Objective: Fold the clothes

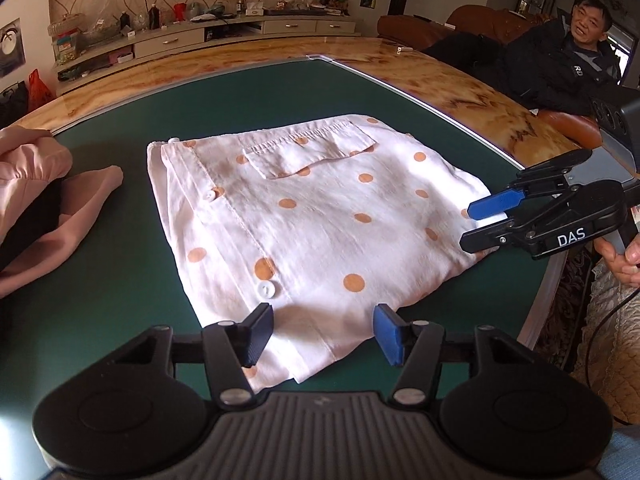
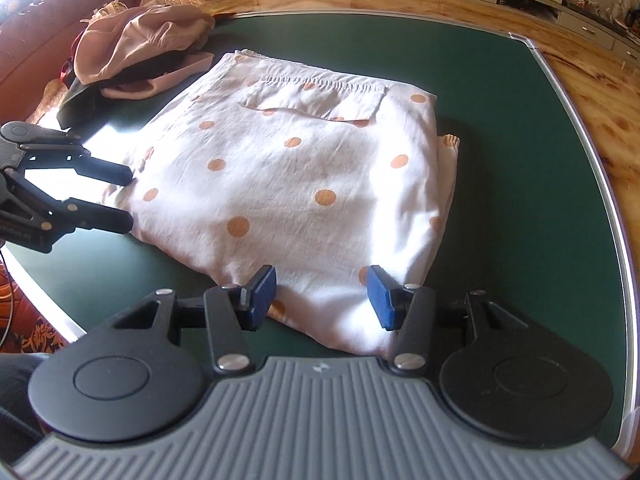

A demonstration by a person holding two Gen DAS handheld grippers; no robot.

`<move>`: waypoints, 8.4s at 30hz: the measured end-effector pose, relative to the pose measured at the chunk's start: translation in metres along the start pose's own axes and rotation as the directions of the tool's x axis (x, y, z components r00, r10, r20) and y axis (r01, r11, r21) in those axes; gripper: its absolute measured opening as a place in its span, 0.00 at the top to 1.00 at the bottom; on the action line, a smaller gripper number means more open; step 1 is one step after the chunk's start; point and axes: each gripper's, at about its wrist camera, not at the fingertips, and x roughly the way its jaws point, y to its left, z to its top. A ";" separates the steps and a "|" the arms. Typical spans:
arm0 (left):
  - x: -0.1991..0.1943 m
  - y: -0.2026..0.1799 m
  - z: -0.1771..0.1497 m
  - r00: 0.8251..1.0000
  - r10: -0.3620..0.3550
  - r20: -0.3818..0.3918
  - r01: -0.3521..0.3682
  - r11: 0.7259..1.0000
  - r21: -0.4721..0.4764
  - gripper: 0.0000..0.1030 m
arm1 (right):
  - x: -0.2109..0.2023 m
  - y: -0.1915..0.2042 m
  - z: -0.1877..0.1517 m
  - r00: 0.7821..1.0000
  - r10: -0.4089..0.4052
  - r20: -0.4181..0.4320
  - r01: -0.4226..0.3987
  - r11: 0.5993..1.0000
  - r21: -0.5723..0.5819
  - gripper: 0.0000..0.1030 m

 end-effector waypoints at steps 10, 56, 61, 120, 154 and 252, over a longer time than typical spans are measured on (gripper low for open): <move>-0.031 0.011 -0.008 0.998 0.031 0.062 -0.024 0.993 -0.113 0.36 | -0.001 0.082 -0.003 0.995 0.053 0.086 -0.019 0.937 -0.348 0.41; -0.045 0.008 0.010 0.986 0.038 0.163 -0.019 0.993 -0.115 0.31 | 0.000 -0.024 0.061 0.950 0.307 0.060 -0.304 0.952 -0.045 0.51; 0.012 -0.006 0.033 0.996 0.051 0.078 -0.048 0.998 -0.049 0.32 | 0.013 -0.023 0.047 0.986 0.161 0.047 -0.156 0.983 -0.097 0.51; 0.086 0.083 0.141 0.901 0.320 -0.293 -0.431 0.743 -0.512 0.00 | 0.080 -0.007 0.172 0.948 -0.281 -0.151 0.314 0.905 0.286 0.19; 0.083 0.068 0.142 0.882 0.376 -0.283 -0.468 0.764 -0.444 0.00 | 0.087 -0.010 0.166 0.944 -0.288 -0.163 0.324 0.904 0.277 0.19; 0.031 0.018 0.105 0.877 0.394 -0.275 -0.479 0.764 -0.432 0.00 | 0.045 0.021 0.113 0.941 -0.283 -0.186 0.325 0.908 0.265 0.19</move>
